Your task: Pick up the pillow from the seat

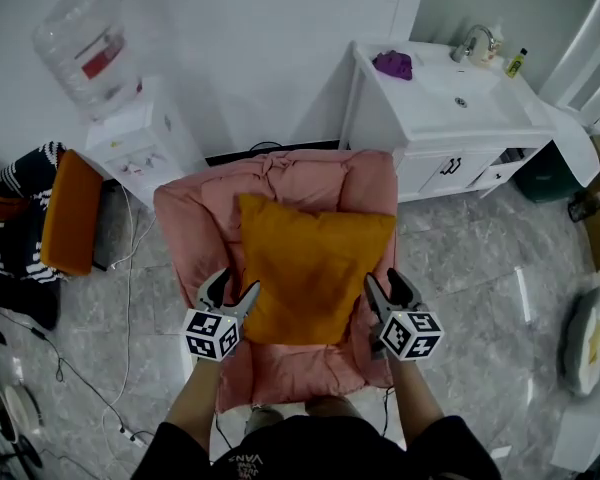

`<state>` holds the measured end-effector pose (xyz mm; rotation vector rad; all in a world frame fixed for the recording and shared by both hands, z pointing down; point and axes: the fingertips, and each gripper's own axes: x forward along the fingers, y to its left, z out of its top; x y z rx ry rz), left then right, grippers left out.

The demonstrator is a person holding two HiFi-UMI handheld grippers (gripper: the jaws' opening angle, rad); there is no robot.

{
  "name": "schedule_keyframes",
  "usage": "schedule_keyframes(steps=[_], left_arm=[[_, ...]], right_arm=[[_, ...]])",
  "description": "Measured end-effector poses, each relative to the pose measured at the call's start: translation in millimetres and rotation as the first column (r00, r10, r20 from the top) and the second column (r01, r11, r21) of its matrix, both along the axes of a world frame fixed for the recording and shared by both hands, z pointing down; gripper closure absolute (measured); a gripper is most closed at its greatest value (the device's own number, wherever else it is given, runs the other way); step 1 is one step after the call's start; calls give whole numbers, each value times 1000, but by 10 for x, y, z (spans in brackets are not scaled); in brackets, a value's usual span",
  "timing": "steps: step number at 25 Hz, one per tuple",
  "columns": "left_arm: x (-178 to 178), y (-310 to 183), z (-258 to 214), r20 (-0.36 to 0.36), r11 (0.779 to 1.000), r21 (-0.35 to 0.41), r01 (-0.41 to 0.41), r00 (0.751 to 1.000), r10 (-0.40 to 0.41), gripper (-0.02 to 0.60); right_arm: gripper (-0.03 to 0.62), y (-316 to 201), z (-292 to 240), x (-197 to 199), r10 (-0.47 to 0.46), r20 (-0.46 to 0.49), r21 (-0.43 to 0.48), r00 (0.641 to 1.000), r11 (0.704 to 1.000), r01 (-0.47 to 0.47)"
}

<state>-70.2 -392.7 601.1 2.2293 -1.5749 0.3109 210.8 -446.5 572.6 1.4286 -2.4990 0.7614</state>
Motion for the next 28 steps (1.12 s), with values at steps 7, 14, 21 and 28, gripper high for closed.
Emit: schedule_keyframes(steps=[7, 14, 21, 28], left_arm=[[-228, -368, 265, -105, 995, -48, 90, 990, -95, 290], [-337, -699, 448, -270, 991, -108, 83, 957, -110, 257], [-216, -971, 525, -267, 992, -127, 14, 962, -48, 232], [-185, -1072, 652, -286, 982, -186, 20, 955, -73, 206]], right_arm=[[365, -360, 295, 78, 15, 7, -51, 1000, 999, -14], [359, -706, 566, 93, 47, 31, -91, 998, 995, -44], [338, -886, 808, 245, 88, 60, -126, 994, 989, -80], [312, -913, 1067, 262, 99, 190, -192, 977, 979, -62]])
